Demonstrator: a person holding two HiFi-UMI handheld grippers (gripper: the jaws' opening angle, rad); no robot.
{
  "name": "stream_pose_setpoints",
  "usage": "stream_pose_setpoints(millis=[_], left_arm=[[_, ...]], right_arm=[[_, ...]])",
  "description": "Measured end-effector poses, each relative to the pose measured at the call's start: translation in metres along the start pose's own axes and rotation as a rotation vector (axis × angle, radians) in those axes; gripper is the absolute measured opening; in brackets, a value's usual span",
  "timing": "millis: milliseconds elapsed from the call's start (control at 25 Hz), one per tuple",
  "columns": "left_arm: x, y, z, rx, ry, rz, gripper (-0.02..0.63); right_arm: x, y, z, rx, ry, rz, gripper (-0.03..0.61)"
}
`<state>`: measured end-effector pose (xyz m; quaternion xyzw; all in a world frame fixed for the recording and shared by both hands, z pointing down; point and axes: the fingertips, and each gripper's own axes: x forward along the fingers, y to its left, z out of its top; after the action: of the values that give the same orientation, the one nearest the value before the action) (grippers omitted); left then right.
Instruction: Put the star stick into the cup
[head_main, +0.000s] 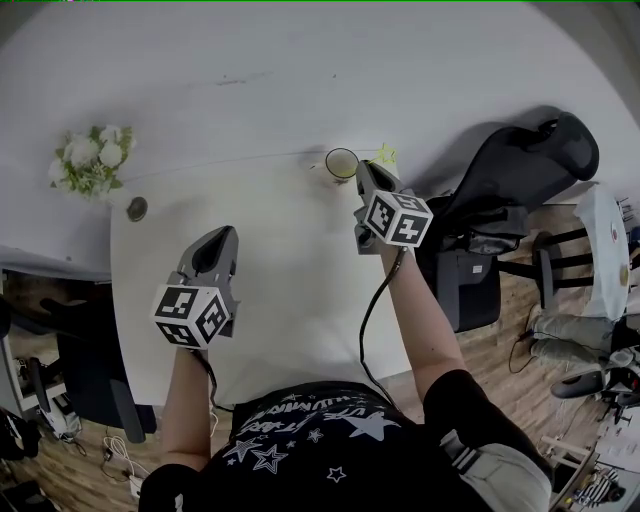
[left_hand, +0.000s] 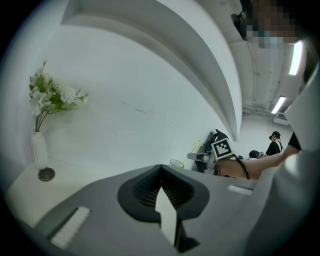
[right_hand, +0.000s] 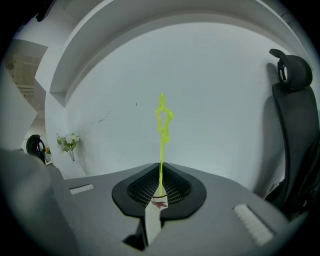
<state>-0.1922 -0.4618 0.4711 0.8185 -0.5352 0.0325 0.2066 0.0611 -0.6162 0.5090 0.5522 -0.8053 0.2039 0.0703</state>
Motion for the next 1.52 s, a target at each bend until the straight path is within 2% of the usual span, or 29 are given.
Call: stream_pose_setpoints(millis=[560, 840, 1520], left_arm=[[0.001, -0.006, -0.003, -0.007, 0.003, -0.003, 0.003], [0.001, -0.004, -0.005, -0.006, 0.009, 0.000, 0.003], [-0.011, -0.018, -0.006, 0.006, 0.001, -0.002, 0.003]], right_arm=[[0.010, -0.016, -0.014, 0.001, 0.076, -0.078, 0.052], [0.008, -0.019, -0.028, 0.021, 0.105, -0.081, 0.078], [-0.020, -0.015, -0.041, 0.043, 0.108, -0.079, 0.084]])
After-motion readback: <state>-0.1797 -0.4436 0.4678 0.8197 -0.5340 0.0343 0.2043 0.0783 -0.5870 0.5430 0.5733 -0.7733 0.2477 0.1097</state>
